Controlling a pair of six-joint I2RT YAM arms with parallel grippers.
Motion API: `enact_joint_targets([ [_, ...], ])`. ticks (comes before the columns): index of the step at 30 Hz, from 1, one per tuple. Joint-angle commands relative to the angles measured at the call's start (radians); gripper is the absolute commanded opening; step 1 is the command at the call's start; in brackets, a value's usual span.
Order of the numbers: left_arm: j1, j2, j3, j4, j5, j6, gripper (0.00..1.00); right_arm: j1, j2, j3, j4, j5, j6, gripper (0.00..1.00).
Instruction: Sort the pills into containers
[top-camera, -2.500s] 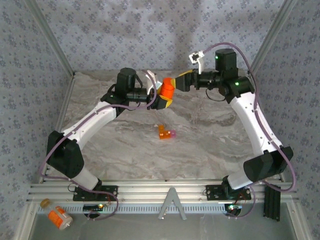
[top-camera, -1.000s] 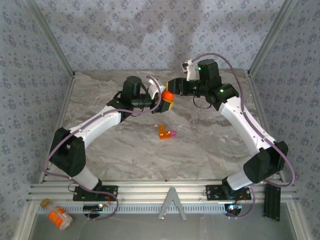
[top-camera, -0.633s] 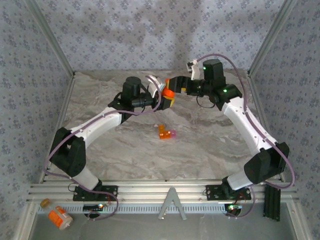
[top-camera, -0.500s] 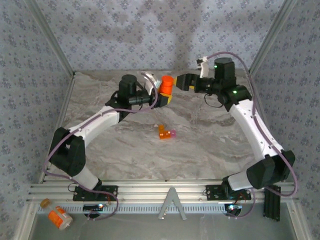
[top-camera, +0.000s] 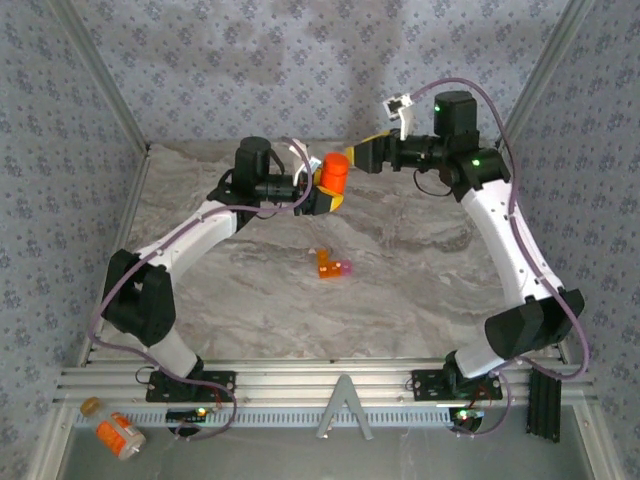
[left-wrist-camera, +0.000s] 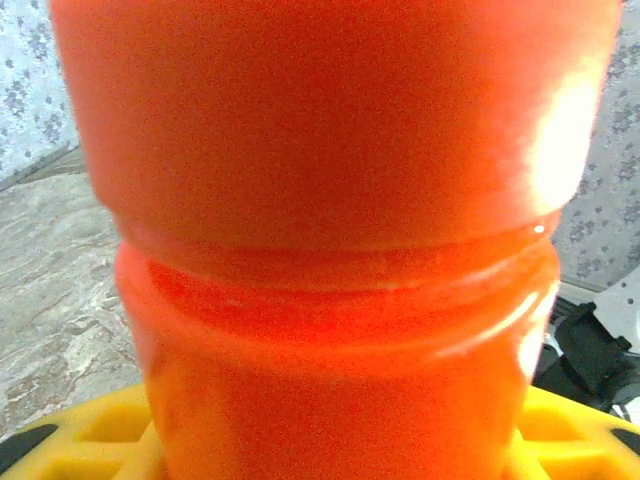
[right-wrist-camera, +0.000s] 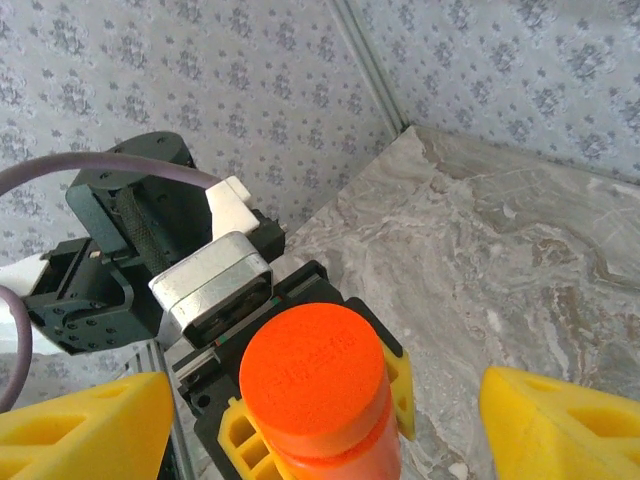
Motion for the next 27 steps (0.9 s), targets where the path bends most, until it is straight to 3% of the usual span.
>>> enact_joint_targets([
  [1,-0.001,0.007,0.038,-0.01,0.061,0.017,0.0,0.029,0.033,0.066,-0.096,-0.001,-0.075,0.8],
  [27,-0.006,-0.003,0.038,-0.03,0.069,0.026,0.0,0.11,0.11,0.147,-0.235,0.081,-0.161,0.68],
])
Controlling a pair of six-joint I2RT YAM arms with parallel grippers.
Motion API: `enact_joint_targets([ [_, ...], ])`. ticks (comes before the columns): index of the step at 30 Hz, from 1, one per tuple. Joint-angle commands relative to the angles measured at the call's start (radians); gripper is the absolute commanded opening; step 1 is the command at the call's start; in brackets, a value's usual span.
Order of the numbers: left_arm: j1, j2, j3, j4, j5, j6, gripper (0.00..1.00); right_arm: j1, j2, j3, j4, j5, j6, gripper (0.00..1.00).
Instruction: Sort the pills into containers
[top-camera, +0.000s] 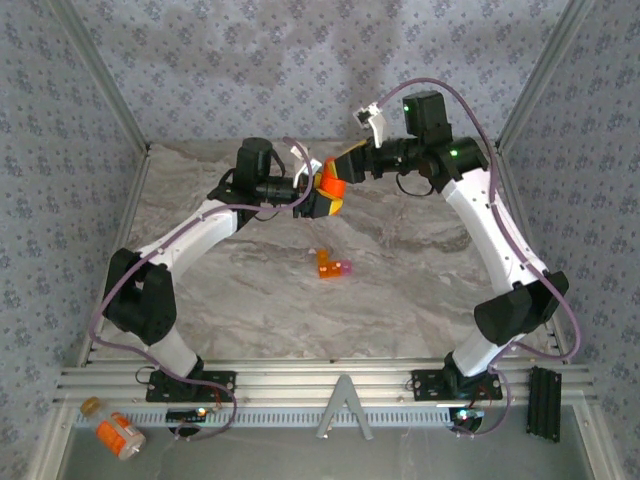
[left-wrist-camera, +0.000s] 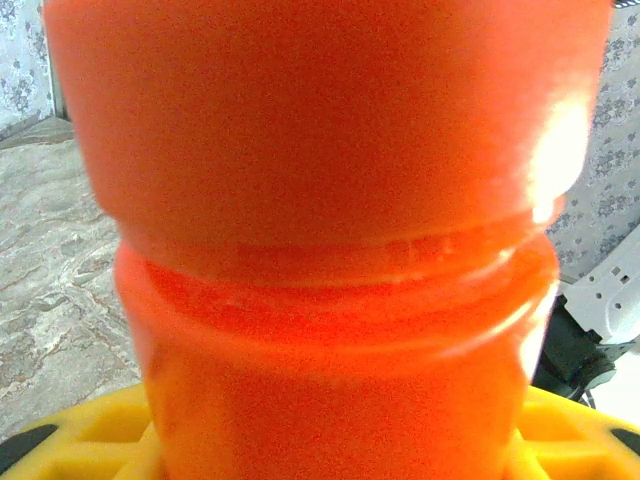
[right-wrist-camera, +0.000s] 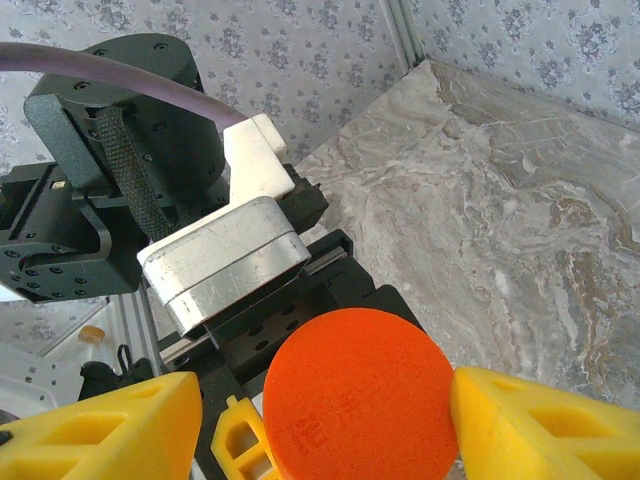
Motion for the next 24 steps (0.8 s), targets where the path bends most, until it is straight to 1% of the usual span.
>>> enact_joint_targets([
  [1,-0.005,-0.008,0.034,0.026,0.04,0.025,0.0,0.014,0.015,0.024,-0.048,0.009,-0.015,0.68],
  [5,-0.005,-0.009,0.034,0.022,0.04,0.027,0.0,0.013,0.002,0.018,-0.044,0.019,-0.013,0.7],
  [9,-0.004,-0.01,0.031,0.021,0.04,0.03,0.0,0.004,-0.027,0.009,-0.025,0.035,-0.001,0.77],
  [13,-0.004,-0.009,0.033,0.021,0.04,0.031,0.0,-0.008,-0.043,0.009,-0.018,0.042,0.007,0.82],
  [24,-0.004,-0.018,0.04,0.006,0.04,0.045,0.0,-0.002,-0.008,-0.007,-0.009,0.026,0.02,0.81],
])
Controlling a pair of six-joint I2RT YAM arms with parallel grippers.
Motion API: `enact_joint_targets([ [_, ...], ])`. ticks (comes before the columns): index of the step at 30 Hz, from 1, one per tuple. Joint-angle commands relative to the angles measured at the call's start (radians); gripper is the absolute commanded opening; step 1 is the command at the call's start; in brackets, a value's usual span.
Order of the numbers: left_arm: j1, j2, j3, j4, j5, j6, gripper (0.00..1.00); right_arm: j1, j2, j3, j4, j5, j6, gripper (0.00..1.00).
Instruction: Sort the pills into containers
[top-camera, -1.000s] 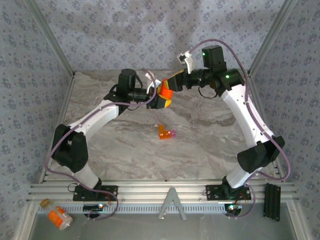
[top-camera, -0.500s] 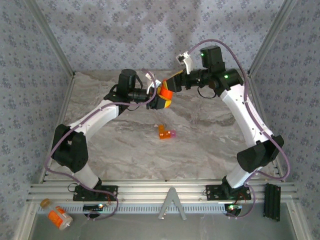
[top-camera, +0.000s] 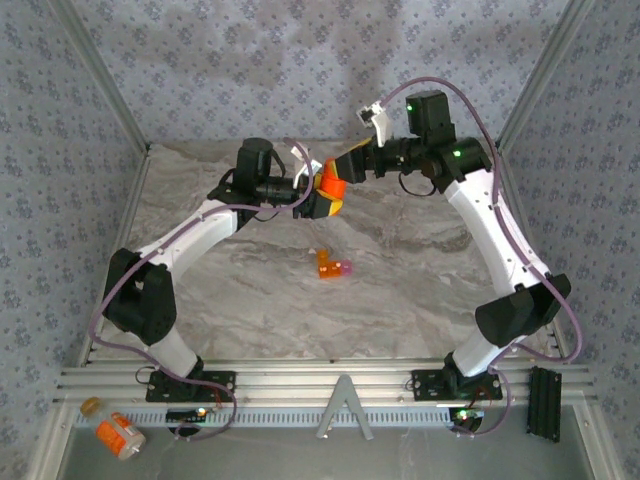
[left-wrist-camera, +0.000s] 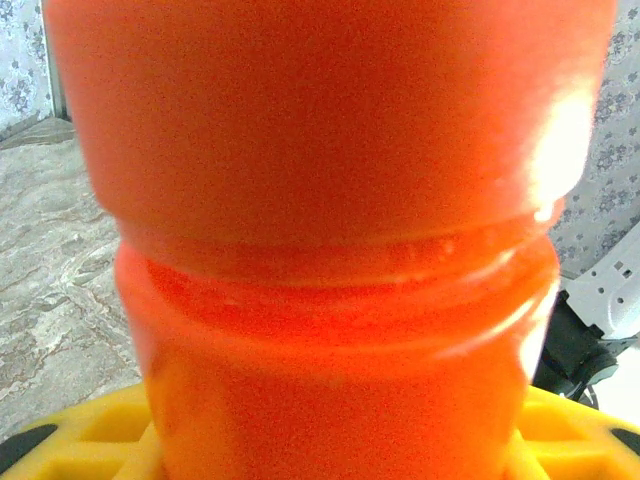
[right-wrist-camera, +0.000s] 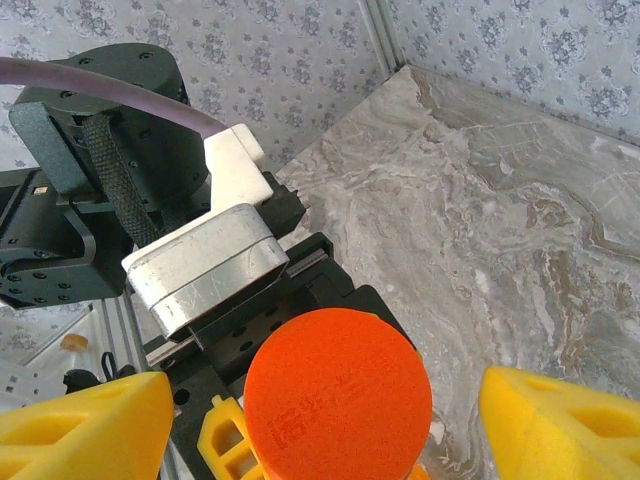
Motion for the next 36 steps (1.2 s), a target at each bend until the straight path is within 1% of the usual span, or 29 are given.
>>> enact_joint_targets([
  [1,-0.004,-0.019,0.038,0.015,0.039,0.027,0.0,0.008,0.007,-0.007,-0.008,-0.008,0.018,0.81],
  [10,-0.004,-0.03,0.039,0.007,0.039,0.035,0.0,0.013,0.021,-0.014,-0.018,0.0,0.017,0.8],
  [21,-0.006,-0.036,0.04,0.007,0.038,0.037,0.0,0.014,0.021,-0.034,-0.01,-0.015,0.022,0.7],
  [23,-0.006,-0.036,0.04,0.007,0.036,0.036,0.0,0.013,0.022,-0.037,-0.008,-0.018,0.027,0.67],
  [27,-0.005,-0.038,0.041,0.011,0.029,0.037,0.0,0.014,0.015,-0.058,0.012,-0.027,0.04,0.54],
  [28,-0.005,-0.039,0.041,0.012,0.026,0.036,0.0,0.014,0.013,-0.066,0.022,-0.025,0.047,0.53],
  [31,-0.01,-0.043,0.04,0.021,-0.005,0.033,0.0,0.02,-0.008,-0.106,0.068,-0.001,0.083,0.51],
  [36,-0.026,-0.06,0.02,0.065,-0.131,0.027,0.0,0.056,-0.027,-0.17,0.127,0.142,0.181,0.45],
])
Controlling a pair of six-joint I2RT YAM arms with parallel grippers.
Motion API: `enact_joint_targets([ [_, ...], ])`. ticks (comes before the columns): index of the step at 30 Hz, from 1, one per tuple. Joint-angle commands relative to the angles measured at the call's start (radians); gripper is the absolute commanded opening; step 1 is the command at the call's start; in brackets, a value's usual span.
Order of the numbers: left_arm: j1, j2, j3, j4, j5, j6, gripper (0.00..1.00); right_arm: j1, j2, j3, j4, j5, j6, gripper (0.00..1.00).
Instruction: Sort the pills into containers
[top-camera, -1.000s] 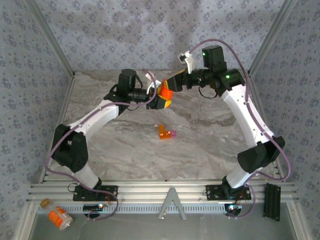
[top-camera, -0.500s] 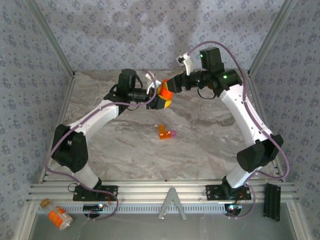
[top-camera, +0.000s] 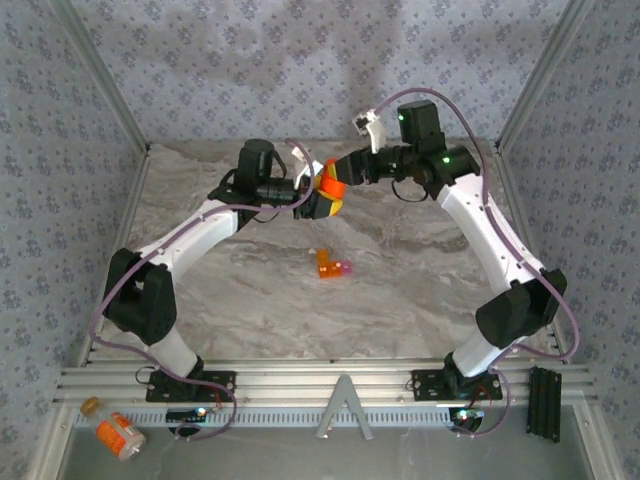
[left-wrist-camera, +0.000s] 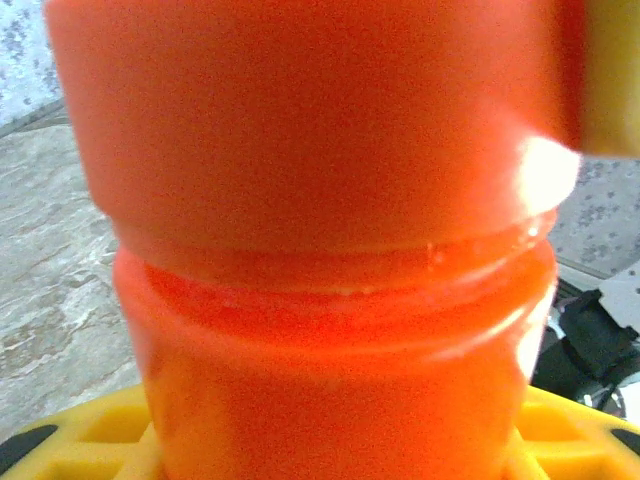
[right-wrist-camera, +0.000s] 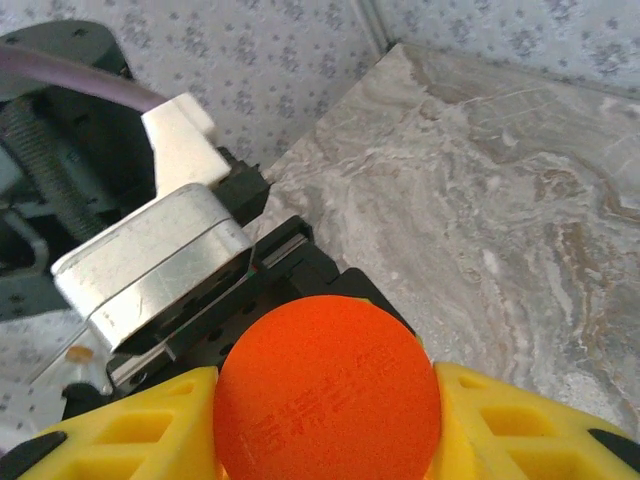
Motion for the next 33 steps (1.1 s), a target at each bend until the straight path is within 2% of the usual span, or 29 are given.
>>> enact_joint_targets([
  [1,-0.023,-0.063,0.01,0.117,-0.071,0.007,0.0,0.04,-0.016,-0.056,0.015,0.134,0.112,0.45],
  [7,-0.051,-0.078,-0.027,0.212,-0.213,-0.015,0.0,0.102,-0.028,-0.145,0.133,0.345,0.278,0.43],
  [11,-0.083,-0.077,-0.057,0.292,-0.32,-0.034,0.0,0.132,-0.024,-0.179,0.191,0.43,0.362,0.43],
  [16,-0.102,-0.061,-0.074,0.356,-0.378,-0.07,0.0,0.135,-0.005,-0.167,0.205,0.44,0.391,0.44],
  [19,-0.105,-0.05,-0.082,0.376,-0.405,-0.086,0.0,0.13,-0.002,-0.15,0.186,0.426,0.387,0.51],
  [23,-0.094,-0.047,-0.083,0.378,-0.414,-0.094,0.0,0.077,-0.048,-0.152,0.196,0.348,0.359,0.72],
  [27,-0.056,-0.046,-0.074,0.378,-0.336,-0.122,0.0,-0.032,-0.15,-0.201,0.272,0.109,0.276,0.88],
  [29,-0.037,-0.046,-0.059,0.358,-0.266,-0.124,0.0,-0.08,-0.191,-0.21,0.277,0.007,0.238,0.92],
  [33,-0.016,-0.039,-0.012,0.289,-0.112,-0.099,0.0,-0.174,-0.188,-0.197,0.304,-0.224,0.191,0.93],
])
